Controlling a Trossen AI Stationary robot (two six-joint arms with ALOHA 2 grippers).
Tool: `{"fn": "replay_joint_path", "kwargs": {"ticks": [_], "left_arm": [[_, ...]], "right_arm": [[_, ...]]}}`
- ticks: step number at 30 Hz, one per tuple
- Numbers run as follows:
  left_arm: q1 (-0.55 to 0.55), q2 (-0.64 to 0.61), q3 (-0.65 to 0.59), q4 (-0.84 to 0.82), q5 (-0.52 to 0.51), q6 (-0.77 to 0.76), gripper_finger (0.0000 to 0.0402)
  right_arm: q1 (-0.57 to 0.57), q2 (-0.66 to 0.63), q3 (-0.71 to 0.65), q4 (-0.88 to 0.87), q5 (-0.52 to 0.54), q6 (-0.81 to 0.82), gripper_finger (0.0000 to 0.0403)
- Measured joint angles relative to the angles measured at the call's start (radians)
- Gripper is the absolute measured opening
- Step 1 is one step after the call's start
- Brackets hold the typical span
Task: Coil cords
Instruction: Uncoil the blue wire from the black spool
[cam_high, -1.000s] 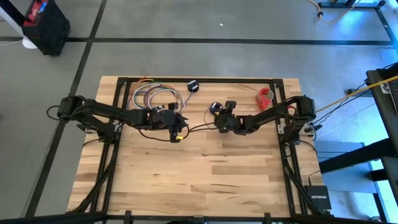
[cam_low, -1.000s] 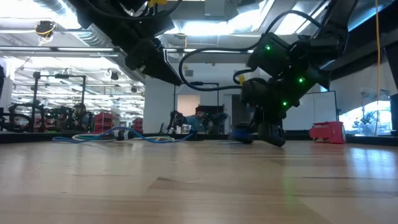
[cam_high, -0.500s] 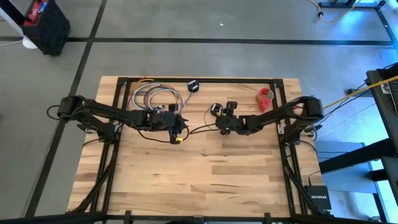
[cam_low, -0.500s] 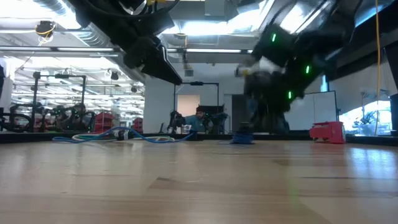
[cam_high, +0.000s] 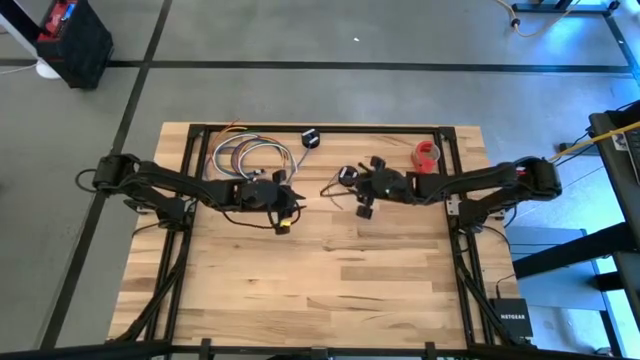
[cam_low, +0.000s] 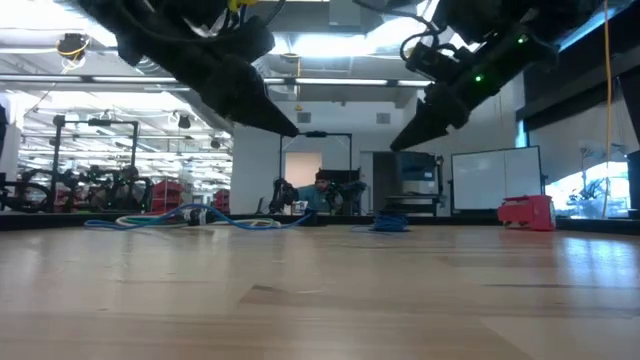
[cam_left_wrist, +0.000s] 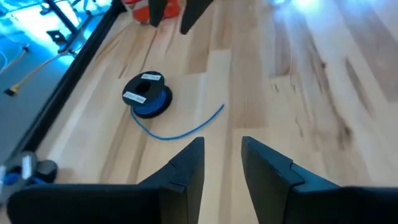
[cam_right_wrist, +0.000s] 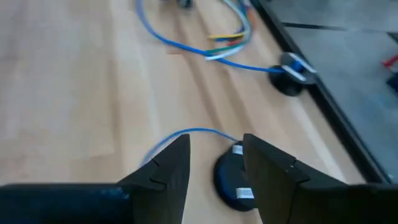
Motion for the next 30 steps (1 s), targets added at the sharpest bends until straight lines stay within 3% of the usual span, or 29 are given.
{"fn": "replay_joint_path", "kwargs": {"ticks": [11, 22, 27, 30], "left_arm": [[0.041, 0.191, -0.007, 0.137, 0.007, -0.127, 0.01], [0.088, 0.35, 0.123, 0.139, 0.014, -0.032, 0.01], [0.149, 0.377, 0.183, 0.138, 0.131, -0.017, 0.01], [0.184, 0.418, 0.228, 0.14, 0.204, -0.025, 0.01]], "right_arm": [[-0.06, 0.016, 0.003, 0.06, 0.031, -0.005, 0.0152], [-0.059, 0.02, 0.003, 0.063, 0.014, -0.057, 0.0152], [-0.118, 0.032, 0.004, 0.063, 0.07, -0.087, 0.0152], [-0.195, 0.069, 0.004, 0.05, 0.009, -0.063, 0.0152]]}}
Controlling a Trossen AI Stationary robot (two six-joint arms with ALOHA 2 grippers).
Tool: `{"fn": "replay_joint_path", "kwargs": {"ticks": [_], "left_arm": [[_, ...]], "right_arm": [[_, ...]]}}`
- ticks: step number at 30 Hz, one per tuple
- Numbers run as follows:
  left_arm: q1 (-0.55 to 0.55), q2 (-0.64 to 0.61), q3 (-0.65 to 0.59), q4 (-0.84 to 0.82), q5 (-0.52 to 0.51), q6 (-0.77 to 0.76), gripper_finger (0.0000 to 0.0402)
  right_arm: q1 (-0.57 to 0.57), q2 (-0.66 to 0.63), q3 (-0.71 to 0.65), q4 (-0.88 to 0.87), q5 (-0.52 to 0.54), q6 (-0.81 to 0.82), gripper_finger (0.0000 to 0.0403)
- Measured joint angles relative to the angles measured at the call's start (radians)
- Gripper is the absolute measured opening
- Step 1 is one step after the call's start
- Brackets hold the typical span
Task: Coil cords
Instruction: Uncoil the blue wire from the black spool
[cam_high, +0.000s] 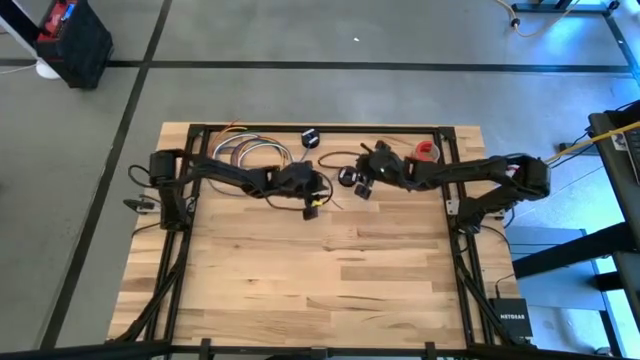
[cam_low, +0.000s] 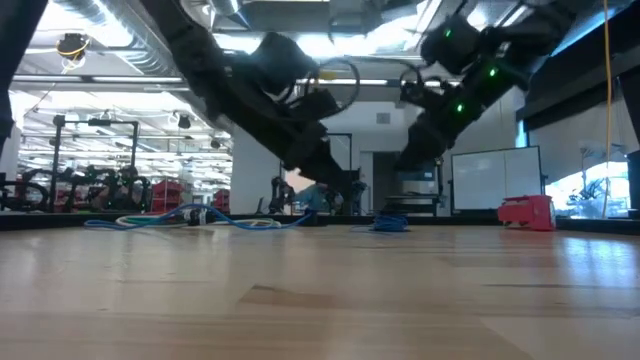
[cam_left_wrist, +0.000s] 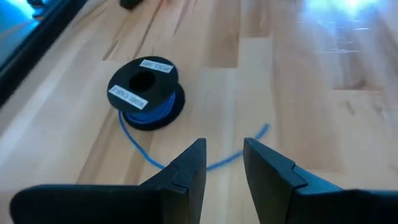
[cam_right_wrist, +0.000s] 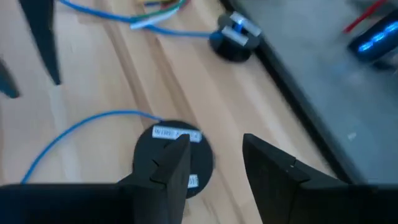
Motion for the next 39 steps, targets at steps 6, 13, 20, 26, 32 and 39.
{"fn": "replay_joint_path", "kwargs": {"ticks": [6, 13, 20, 26, 32, 39], "left_arm": [[0.014, 0.096, 0.081, -0.047, 0.03, 0.067, 0.01], [0.023, 0.108, 0.159, -0.156, 0.022, -0.08, 0.01], [0.08, 0.138, 0.17, -0.153, -0.051, -0.226, 0.01], [0.114, 0.213, 0.201, -0.133, -0.055, -0.26, 0.01], [0.097, 0.242, 0.258, -0.146, -0.053, -0.216, 0.01], [0.1, 0.242, 0.258, -0.172, -0.132, -0.195, 0.01]], "right_arm": [[-0.081, 0.083, 0.0, -0.009, -0.09, 0.012, 0.0152], [-0.079, 0.122, 0.0, -0.005, -0.104, 0.088, 0.0152], [-0.08, 0.128, 0.0, 0.056, -0.1, 0.14, 0.0152], [-0.08, 0.128, 0.0, 0.095, -0.075, 0.137, 0.0152], [-0.08, 0.128, 0.0, 0.069, -0.075, 0.141, 0.0152], [-0.08, 0.128, 0.0, 0.044, -0.075, 0.146, 0.0152]]}}
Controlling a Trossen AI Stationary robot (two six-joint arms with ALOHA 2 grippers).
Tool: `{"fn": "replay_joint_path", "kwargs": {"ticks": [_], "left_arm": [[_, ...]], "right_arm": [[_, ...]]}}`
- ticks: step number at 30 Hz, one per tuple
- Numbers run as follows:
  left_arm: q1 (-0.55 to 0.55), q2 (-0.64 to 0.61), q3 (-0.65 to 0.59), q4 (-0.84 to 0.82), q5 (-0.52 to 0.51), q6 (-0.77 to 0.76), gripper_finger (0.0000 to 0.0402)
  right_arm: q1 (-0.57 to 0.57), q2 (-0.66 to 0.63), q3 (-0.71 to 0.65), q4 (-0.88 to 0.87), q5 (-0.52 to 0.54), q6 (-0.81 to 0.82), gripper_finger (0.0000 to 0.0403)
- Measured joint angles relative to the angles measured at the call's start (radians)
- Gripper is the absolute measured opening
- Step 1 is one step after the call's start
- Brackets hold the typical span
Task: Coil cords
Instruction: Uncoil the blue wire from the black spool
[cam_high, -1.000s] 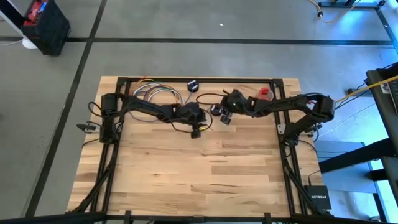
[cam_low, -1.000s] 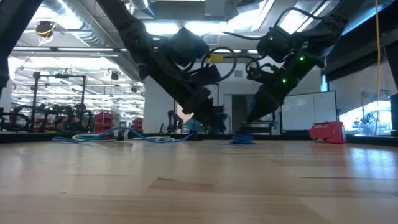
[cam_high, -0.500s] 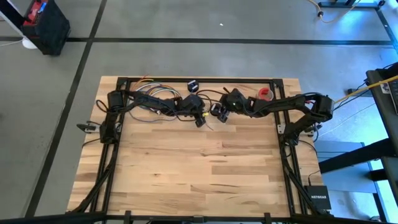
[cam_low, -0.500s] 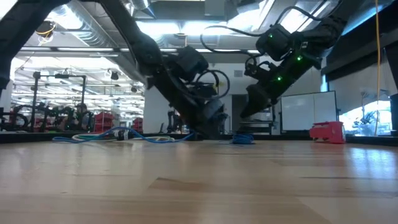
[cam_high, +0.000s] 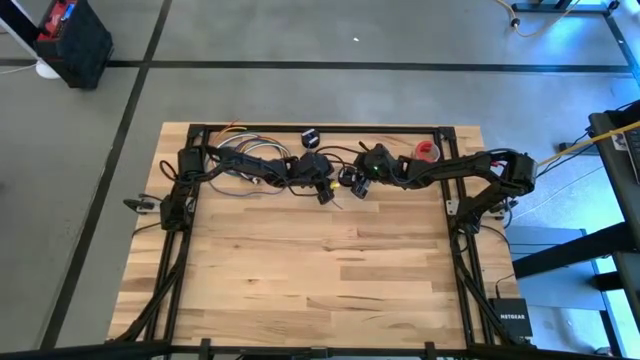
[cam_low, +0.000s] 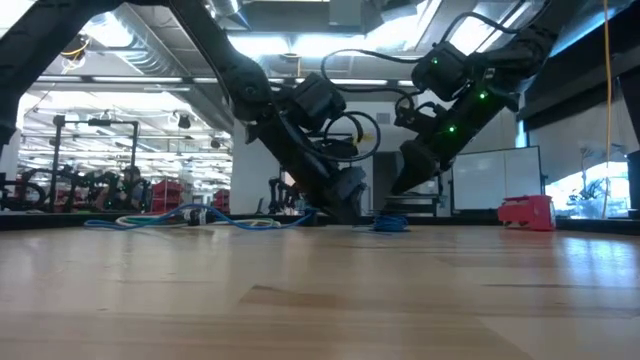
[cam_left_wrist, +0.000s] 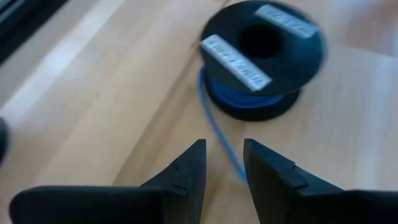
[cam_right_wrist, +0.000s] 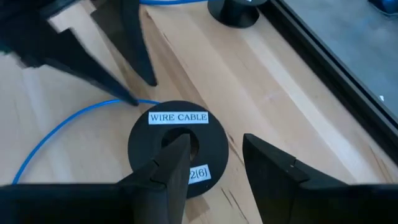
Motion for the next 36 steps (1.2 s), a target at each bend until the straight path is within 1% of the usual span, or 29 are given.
{"fn": "replay_joint_path", "kwargs": {"ticks": [7, 11, 14, 17, 20, 21, 27, 32, 36], "left_arm": [[0.004, 0.016, -0.001, 0.017, -0.004, -0.001, 0.01], [0.004, 0.057, 0.001, 0.05, 0.043, -0.031, 0.01], [0.002, 0.076, 0.003, 0.05, 0.047, -0.014, 0.0098], [0.002, 0.077, 0.003, 0.046, 0.041, -0.006, 0.0075], [0.002, 0.079, 0.003, 0.041, 0.044, 0.015, 0.0024], [0.001, 0.079, 0.003, 0.037, 0.042, 0.021, 0.0013], [-0.001, 0.08, 0.002, 0.037, 0.039, 0.046, 0.0003], [-0.01, 0.081, 0.001, 0.039, 0.035, 0.072, 0.0002], [-0.017, 0.081, 0.0, 0.044, 0.034, 0.073, 0.0002]], "right_arm": [[0.0, 0.0, 0.0, 0.005, 0.0, -0.001, 0.0152], [0.0, 0.0, 0.0, 0.01, 0.0, -0.005, 0.0152], [0.0, 0.0, 0.0, 0.009, 0.0, -0.007, 0.0152], [0.0, 0.0, 0.0, 0.003, 0.0, -0.007, 0.0152], [0.0, 0.0, 0.0, -0.007, 0.0, -0.007, 0.0152], [0.0, 0.0, 0.0, -0.013, 0.0, -0.008, 0.0152], [0.0, 0.0, 0.0, -0.016, -0.059, 0.018, 0.0152], [-0.002, 0.02, 0.0, -0.013, -0.052, 0.017, 0.0152], [-0.015, 0.074, 0.0, 0.008, -0.051, 0.016, 0.0152]]}}
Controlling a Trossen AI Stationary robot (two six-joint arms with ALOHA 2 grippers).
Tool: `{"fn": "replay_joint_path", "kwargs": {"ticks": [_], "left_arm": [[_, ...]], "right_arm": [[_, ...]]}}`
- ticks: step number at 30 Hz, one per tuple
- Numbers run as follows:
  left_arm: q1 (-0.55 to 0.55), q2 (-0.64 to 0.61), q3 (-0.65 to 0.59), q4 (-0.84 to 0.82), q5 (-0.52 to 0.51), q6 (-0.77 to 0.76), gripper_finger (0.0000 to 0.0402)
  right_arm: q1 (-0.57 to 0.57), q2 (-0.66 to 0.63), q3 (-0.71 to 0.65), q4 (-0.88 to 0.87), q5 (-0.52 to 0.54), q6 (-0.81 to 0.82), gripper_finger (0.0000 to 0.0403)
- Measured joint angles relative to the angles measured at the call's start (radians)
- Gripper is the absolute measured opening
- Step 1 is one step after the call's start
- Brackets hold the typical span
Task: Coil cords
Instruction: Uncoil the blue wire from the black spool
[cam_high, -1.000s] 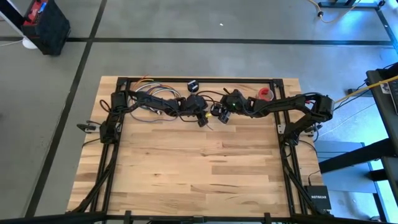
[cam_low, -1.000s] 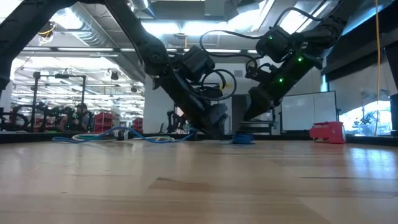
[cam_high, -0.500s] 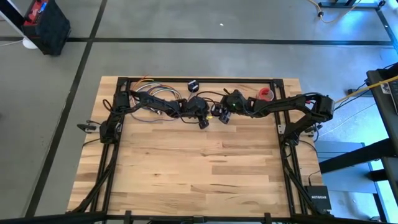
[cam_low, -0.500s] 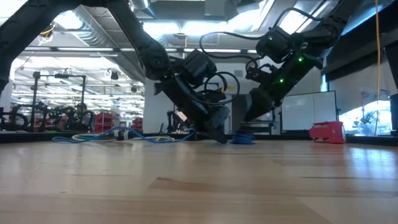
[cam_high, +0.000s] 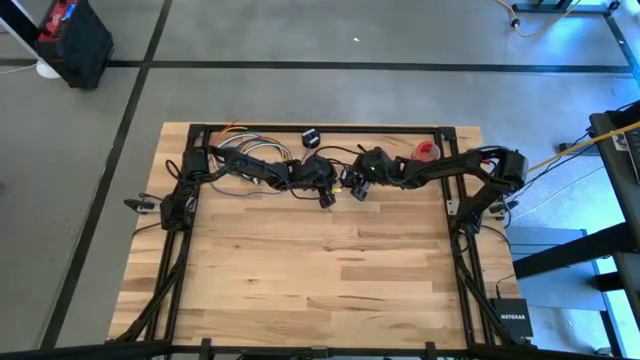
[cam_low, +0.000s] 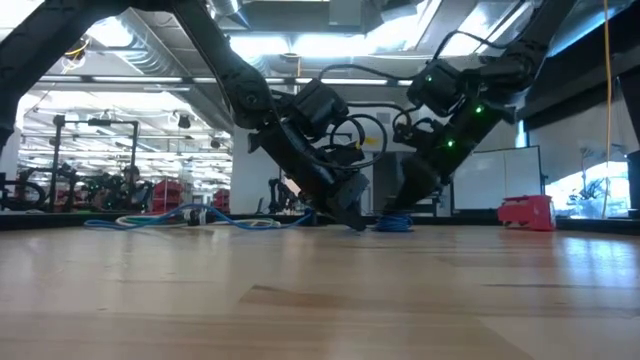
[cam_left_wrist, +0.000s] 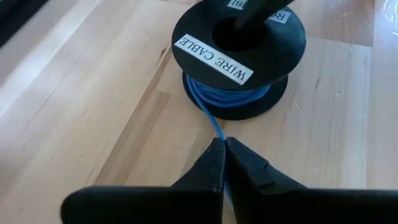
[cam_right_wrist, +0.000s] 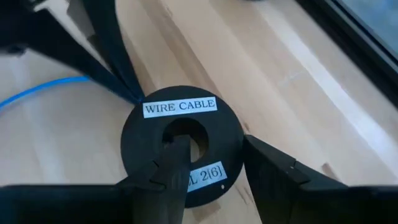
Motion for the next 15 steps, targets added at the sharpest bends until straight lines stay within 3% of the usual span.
{"fn": "replay_joint_path", "kwargs": {"ticks": [8, 15], "left_arm": [[-0.008, 0.0, 0.0, 0.0, 0.0, 0.002, 0.0002], [-0.028, -0.003, 0.001, -0.015, -0.009, 0.003, 0.0001]], "right_arm": [[-0.014, 0.045, 0.017, 0.01, -0.003, 0.011, 0.0152], [-0.012, 0.046, 0.111, -0.237, 0.028, 0.002, 0.0152]]}}
